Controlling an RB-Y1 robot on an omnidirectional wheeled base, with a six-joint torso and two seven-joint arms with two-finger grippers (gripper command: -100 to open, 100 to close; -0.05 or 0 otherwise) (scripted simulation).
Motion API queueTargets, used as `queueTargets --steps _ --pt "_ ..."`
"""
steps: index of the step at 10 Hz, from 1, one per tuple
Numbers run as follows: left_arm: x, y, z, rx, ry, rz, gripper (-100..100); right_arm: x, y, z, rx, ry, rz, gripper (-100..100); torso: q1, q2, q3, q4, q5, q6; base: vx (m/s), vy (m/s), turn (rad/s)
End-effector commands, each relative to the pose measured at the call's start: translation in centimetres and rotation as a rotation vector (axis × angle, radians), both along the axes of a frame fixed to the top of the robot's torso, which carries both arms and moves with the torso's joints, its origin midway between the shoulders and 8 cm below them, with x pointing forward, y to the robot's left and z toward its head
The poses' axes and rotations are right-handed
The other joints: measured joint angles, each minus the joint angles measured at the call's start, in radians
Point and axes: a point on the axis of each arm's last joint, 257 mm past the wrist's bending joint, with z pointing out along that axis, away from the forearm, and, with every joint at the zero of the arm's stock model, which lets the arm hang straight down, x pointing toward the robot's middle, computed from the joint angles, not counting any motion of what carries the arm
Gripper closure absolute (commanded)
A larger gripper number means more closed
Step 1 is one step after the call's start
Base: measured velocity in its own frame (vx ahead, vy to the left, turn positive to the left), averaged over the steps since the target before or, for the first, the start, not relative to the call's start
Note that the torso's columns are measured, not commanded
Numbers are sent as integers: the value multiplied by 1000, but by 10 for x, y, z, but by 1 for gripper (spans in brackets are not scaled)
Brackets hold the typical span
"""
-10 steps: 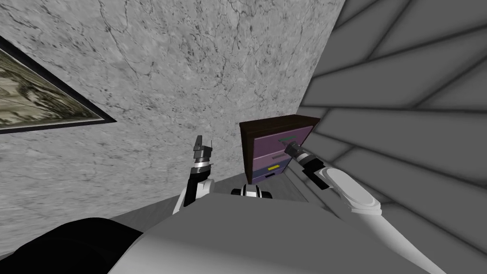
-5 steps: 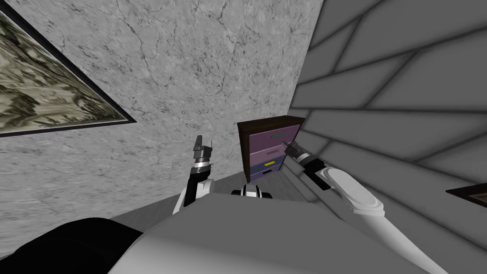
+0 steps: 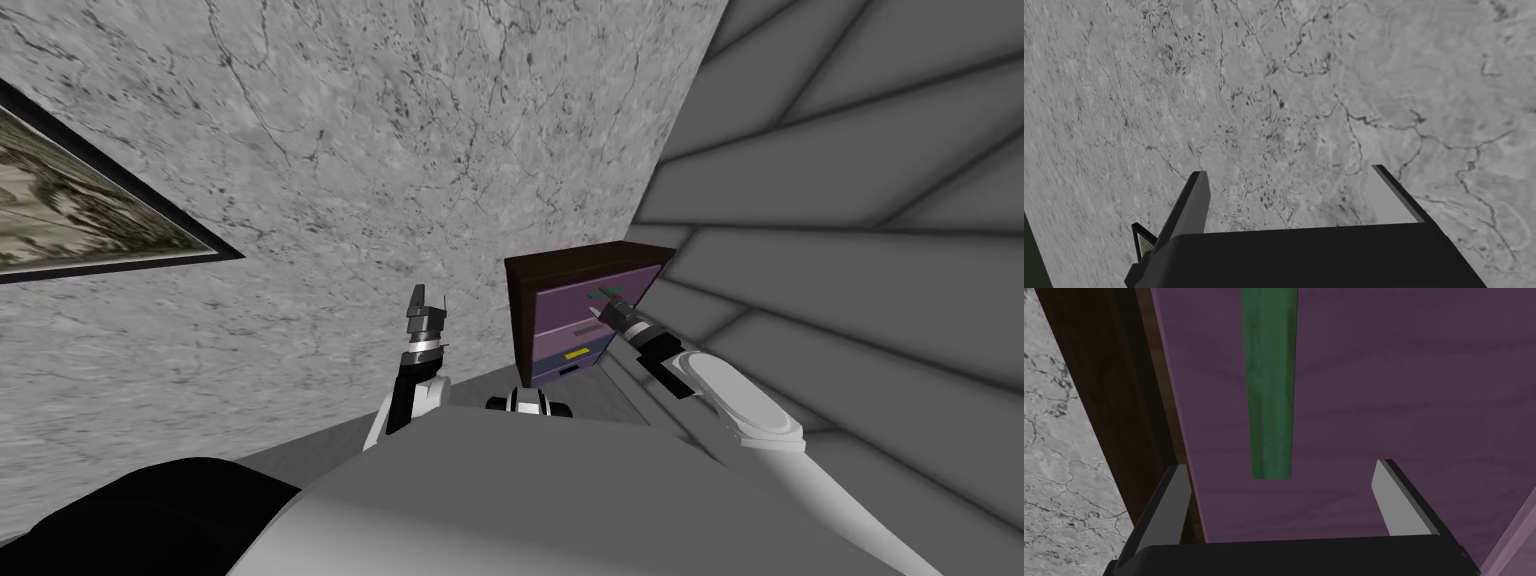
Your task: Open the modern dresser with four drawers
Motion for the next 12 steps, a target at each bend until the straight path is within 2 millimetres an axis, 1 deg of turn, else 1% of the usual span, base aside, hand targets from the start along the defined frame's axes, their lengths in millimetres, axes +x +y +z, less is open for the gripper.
queueTargets --steps 1,2,4,6,8,10,11,12 --pt "0 0 0 0 0 0 0 1 -5 4 -4 -1 0 -100 3 -2 -1 0 1 0 57 42 -3" --pt "0 0 0 0 0 0 0 1 -5 5 -3 0 0 100 2 -3 -2 -1 1 0 9 7 1" --pt "0 0 0 0 0 0 0 -2 -2 7 -3 0 13 100 -2 2 2 0 -1 1 -143 -46 -52" --pt "0 0 0 0 0 0 0 -4 0 9 -3 0 24 100 1 0 1 1 0 1 -167 -61 -59" --pt "0 0 0 0 0 0 0 -6 3 4 -4 10 32 100 5 -9 -5 0 2 0 -92 -45 -34" --pt "0 0 0 0 0 0 0 -9 6 6 -4 9 42 100 0 -3 -2 -1 0 1 -187 -85 -52" --pt "0 0 0 0 0 0 0 -8 0 16 -5 8 48 -100 0 -2 -1 0 0 1 -80 -5 -76" --pt "0 0 0 0 0 0 0 -8 -3 21 -5 8 53 -100 5 -9 -5 -2 1 0 21 55 -71"
